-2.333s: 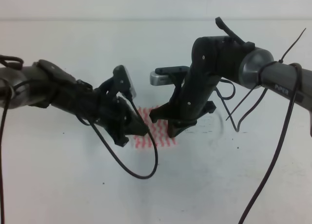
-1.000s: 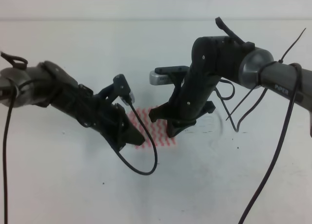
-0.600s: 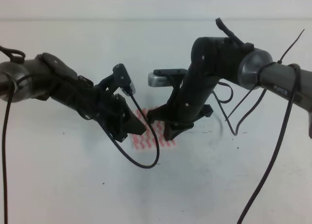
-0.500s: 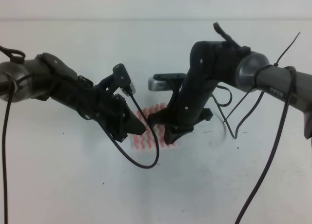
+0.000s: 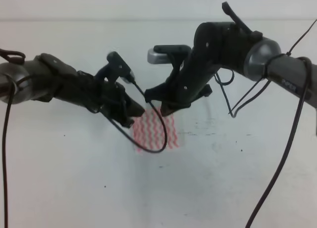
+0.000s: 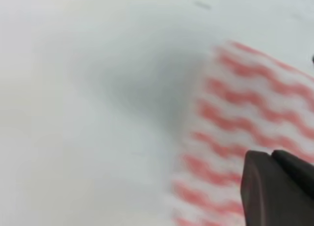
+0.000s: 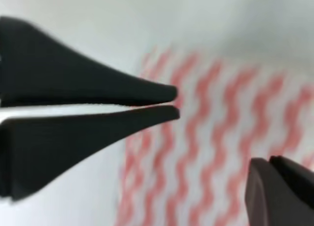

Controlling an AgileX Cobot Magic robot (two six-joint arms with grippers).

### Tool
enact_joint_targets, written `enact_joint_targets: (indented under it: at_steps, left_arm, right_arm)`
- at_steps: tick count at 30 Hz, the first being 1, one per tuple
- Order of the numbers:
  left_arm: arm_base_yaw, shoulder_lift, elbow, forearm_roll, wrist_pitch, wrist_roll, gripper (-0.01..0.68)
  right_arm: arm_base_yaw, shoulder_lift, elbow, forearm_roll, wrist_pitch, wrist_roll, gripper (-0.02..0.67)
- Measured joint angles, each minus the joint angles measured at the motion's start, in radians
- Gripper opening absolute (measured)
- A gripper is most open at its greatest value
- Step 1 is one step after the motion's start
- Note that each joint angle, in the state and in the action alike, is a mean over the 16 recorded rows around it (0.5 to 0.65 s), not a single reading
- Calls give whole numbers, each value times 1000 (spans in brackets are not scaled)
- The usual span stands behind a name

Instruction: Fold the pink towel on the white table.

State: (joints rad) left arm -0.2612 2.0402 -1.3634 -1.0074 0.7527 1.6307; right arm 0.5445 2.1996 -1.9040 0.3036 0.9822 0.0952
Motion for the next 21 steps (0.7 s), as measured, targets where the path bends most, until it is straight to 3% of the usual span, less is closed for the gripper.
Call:
enact_joint_targets:
  at_steps: [8, 21]
  left_arm:
    - [0, 2, 0, -79, -131, 11, -5]
    - [0, 52, -1, -116, -131, 32, -5]
  right_arm:
    - [-18, 23, -14, -8, -113, 34, -18]
    - [-35, 77, -19, 19, -127, 36, -17]
